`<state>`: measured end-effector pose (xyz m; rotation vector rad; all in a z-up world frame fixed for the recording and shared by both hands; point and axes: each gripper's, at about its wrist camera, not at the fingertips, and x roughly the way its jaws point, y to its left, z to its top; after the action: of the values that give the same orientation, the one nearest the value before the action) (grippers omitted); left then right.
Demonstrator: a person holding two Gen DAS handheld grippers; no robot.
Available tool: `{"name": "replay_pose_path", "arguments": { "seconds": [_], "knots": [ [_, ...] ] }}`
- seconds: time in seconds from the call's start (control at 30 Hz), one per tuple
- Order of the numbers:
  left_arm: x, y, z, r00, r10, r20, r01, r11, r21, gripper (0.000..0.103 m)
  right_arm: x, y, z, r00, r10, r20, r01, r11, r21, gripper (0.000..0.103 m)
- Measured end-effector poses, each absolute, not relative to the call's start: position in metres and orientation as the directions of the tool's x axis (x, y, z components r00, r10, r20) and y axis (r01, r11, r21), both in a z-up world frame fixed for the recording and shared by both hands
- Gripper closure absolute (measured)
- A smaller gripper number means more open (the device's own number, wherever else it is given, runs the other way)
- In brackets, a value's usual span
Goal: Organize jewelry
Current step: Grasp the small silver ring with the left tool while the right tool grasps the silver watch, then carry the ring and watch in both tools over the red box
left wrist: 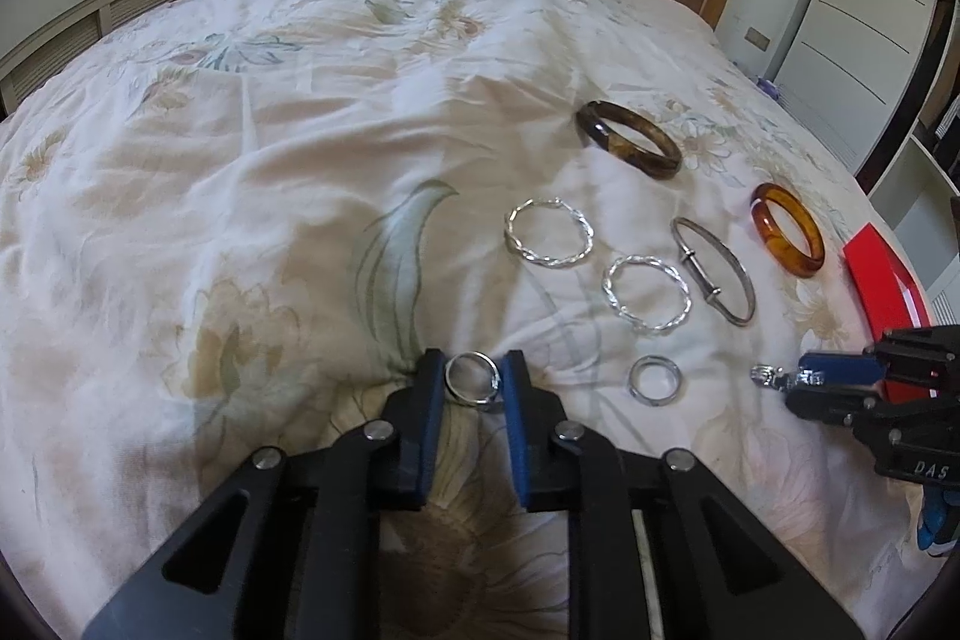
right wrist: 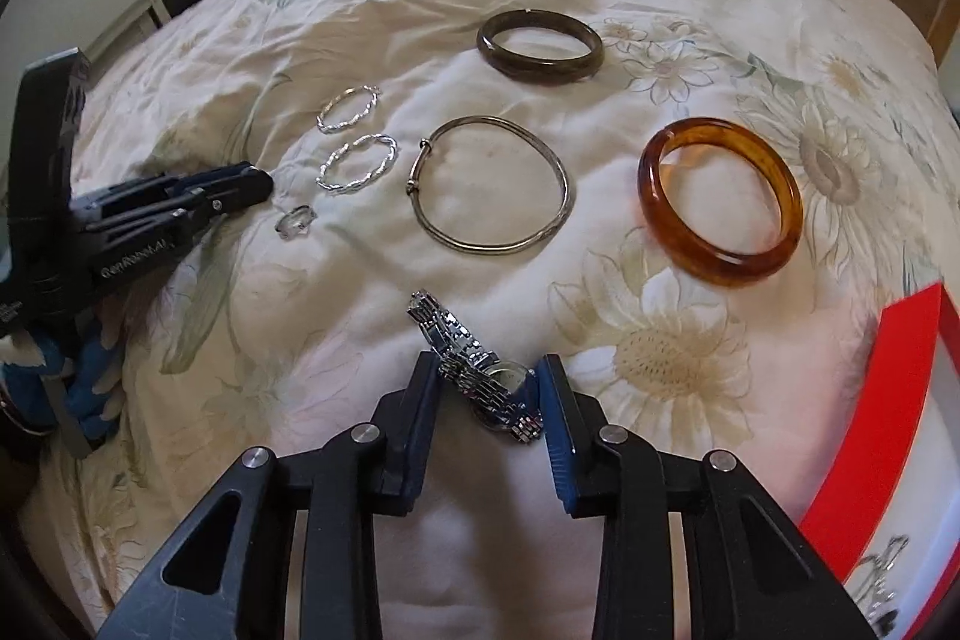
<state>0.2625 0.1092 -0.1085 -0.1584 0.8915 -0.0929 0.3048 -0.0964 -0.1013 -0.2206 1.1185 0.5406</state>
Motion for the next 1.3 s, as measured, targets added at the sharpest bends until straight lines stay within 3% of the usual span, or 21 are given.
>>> {"name": "replay_pose_path", "arguments": {
  "seconds": [0.53,0.9,1.3],
  "knots": [
    [0.214,0.094,-0.062,0.644,-0.16,-0.749,0.077,0.986,-0.145,0.085,0.241,-0.128,-0.076,0.351,0.404,-0.845,-0.365,0.89,0.274,0.076],
    [0.134,0.08,-0.015,0.644,-0.209,-0.736,0.122,0.978,-0.17,0.086,0.152,-0.159,-0.027,0.42,0.386,-0.821,-0.305,0.913,0.273,0.076],
    [0.121,-0.003,0.02,0.611,-0.329,-0.72,0.265,0.942,-0.205,0.085,0.109,-0.247,0.012,0.545,0.302,-0.782,-0.178,0.953,0.244,0.076]
  ]
}}
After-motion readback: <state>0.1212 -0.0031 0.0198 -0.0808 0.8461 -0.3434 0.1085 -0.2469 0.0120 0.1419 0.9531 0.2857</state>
